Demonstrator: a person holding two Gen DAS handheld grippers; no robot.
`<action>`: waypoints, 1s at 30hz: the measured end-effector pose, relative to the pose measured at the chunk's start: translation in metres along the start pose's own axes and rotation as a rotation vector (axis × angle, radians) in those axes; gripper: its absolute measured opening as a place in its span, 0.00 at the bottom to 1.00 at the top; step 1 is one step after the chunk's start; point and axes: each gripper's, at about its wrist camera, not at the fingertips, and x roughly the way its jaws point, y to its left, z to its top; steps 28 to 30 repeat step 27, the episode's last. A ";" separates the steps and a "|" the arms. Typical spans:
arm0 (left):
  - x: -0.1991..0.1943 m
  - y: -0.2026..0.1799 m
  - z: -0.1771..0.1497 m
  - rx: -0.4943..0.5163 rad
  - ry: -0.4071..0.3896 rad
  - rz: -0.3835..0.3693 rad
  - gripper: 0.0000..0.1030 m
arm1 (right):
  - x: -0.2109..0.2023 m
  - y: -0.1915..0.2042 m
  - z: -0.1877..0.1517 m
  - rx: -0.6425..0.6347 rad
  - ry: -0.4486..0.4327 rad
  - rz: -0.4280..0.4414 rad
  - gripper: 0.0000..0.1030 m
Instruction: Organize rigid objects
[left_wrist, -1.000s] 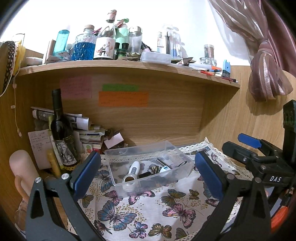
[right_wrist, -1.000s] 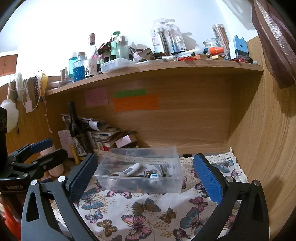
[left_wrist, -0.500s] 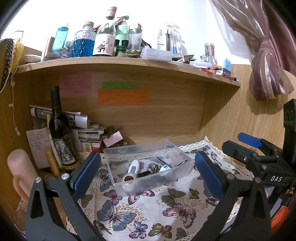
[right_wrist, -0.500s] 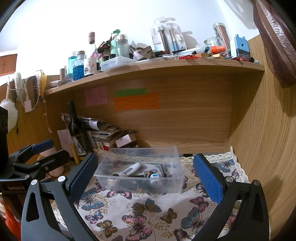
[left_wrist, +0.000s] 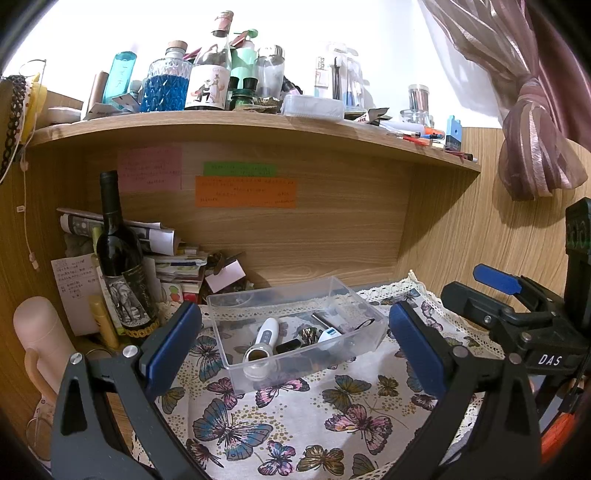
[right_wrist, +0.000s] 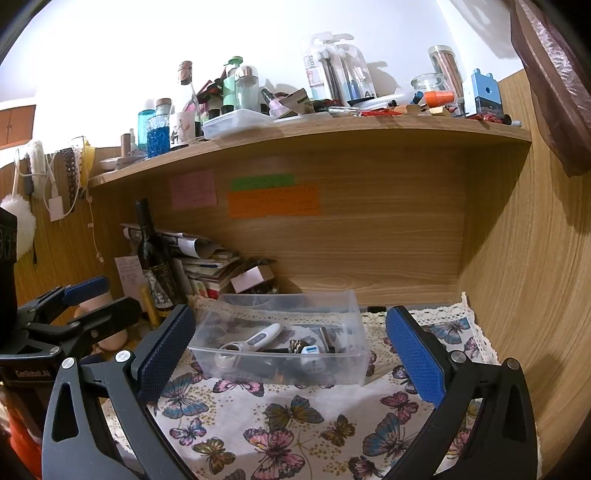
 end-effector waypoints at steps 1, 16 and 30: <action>0.000 -0.001 0.000 0.000 0.000 0.002 1.00 | 0.000 0.000 0.000 0.001 0.000 0.001 1.00; 0.005 0.001 -0.001 -0.009 0.020 -0.007 1.00 | 0.003 0.001 -0.001 -0.002 0.004 0.005 1.00; 0.008 0.004 -0.001 -0.006 0.022 -0.017 1.00 | 0.007 -0.007 -0.003 0.002 0.017 0.008 1.00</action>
